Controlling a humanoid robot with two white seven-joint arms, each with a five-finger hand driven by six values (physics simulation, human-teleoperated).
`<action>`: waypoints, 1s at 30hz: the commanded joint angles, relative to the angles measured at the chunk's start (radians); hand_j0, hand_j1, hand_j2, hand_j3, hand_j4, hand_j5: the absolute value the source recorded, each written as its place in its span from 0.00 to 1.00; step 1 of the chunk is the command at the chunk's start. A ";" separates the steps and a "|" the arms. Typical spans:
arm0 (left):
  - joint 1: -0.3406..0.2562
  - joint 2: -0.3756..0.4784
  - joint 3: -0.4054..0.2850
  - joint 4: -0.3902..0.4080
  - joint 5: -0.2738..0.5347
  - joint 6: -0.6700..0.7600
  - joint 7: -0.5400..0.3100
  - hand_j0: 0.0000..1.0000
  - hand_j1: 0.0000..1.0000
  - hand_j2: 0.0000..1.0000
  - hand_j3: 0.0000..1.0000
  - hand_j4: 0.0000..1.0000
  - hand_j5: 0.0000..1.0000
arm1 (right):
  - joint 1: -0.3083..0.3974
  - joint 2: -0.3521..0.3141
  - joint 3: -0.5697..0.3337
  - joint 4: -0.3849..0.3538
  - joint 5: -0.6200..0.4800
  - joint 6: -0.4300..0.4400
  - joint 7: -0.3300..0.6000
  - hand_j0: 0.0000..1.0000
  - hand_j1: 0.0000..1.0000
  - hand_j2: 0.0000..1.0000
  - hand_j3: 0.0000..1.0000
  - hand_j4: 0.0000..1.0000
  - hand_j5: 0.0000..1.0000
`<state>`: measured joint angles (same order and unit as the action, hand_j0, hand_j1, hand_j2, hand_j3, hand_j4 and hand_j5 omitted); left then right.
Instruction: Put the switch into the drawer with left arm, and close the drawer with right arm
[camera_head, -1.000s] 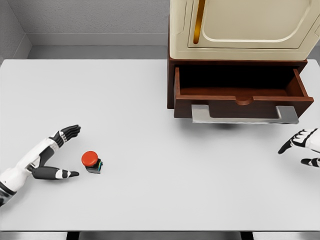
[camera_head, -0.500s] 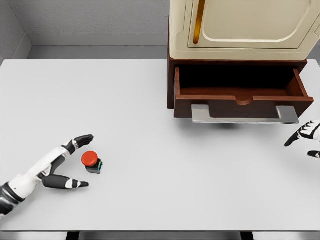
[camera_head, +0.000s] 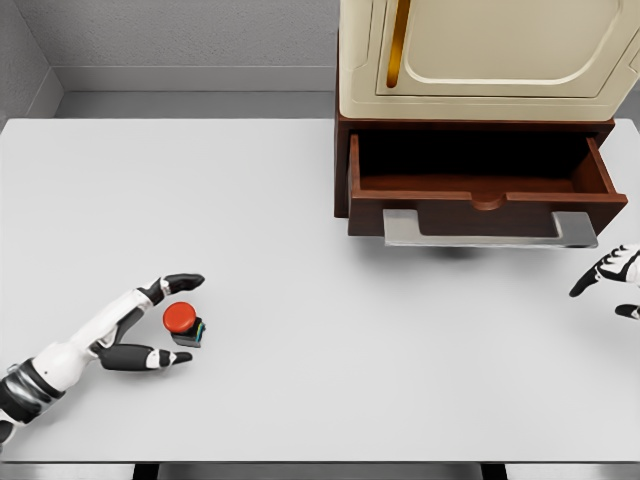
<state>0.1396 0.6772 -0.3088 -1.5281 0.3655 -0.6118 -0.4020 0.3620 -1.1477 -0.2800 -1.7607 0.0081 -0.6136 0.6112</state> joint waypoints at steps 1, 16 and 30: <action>0.000 -0.005 -0.001 0.005 0.004 0.001 0.000 0.78 0.78 0.78 0.78 0.78 0.78 | 0.002 -0.001 0.001 0.000 -0.007 0.003 0.000 0.66 0.66 0.66 0.66 0.66 0.66; 0.011 0.004 -0.004 0.014 0.004 0.001 0.014 0.63 0.63 0.63 0.63 0.63 0.63 | 0.011 -0.001 0.002 0.000 -0.007 0.003 0.000 0.66 0.66 0.66 0.66 0.66 0.66; 0.008 0.005 -0.018 0.008 -0.013 0.001 0.032 0.51 0.51 0.51 0.51 0.51 0.51 | 0.011 0.000 -0.001 0.000 -0.007 0.003 0.000 0.67 0.67 0.67 0.67 0.67 0.67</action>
<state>0.1442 0.6816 -0.3285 -1.5164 0.3488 -0.6113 -0.3724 0.3728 -1.1467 -0.2803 -1.7607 0.0079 -0.6136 0.6112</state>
